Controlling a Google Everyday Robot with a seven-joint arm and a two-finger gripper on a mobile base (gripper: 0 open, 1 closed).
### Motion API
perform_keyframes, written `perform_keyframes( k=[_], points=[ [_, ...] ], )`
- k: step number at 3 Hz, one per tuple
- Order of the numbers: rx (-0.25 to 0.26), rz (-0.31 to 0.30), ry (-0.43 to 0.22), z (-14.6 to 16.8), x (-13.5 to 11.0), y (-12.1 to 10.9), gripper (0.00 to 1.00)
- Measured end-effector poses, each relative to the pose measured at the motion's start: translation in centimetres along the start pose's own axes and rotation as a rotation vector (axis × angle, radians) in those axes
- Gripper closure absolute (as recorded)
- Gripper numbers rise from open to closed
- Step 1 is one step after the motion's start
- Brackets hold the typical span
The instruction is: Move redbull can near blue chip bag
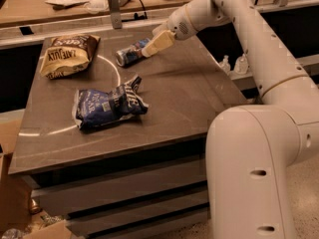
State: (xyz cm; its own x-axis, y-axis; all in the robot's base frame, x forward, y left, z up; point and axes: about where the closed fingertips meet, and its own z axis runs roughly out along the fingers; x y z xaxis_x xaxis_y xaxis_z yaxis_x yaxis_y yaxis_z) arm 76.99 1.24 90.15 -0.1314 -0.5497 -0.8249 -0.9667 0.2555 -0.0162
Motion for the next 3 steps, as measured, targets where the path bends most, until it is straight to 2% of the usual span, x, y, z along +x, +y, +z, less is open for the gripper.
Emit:
perform_keyframes(
  k=[3],
  points=[
    [-0.102, -0.249, 0.176, 1.5, -1.7, 2.5, 0.00]
  ],
)
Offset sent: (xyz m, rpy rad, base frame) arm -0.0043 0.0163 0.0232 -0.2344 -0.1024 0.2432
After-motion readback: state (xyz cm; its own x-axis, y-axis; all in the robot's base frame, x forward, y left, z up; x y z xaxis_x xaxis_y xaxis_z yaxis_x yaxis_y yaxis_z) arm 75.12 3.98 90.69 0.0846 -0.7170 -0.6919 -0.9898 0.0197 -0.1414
